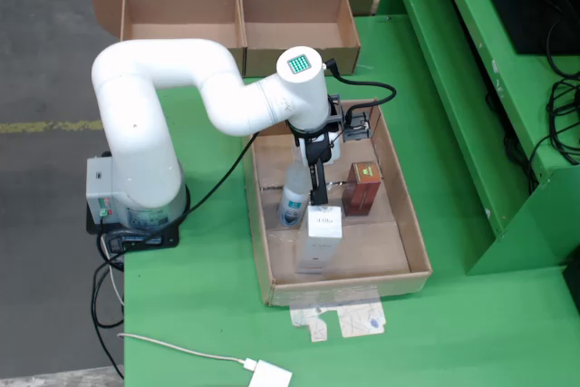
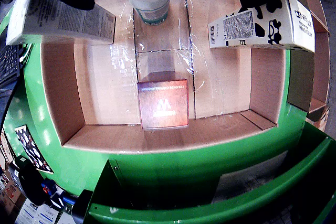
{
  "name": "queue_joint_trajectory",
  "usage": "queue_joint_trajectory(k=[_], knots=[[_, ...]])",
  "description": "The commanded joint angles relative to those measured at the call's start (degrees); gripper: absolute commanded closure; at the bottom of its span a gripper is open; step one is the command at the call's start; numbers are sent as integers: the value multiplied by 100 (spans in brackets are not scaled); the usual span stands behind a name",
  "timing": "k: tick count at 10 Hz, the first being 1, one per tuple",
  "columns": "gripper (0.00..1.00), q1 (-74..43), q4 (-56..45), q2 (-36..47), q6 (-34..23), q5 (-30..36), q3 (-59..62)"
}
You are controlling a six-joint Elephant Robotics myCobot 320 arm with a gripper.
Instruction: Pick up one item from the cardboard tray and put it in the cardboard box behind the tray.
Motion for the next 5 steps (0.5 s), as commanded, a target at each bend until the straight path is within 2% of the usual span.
queue_joint_trajectory(k=[1, 3, 4, 5], knots=[[0, 55, 109, 224, 21, -86, -39], [0, 30, 138, 515, 12, -76, -287], [0, 129, 109, 1441, 207, -179, -995], [0, 129, 109, 1441, 207, -179, -995]])
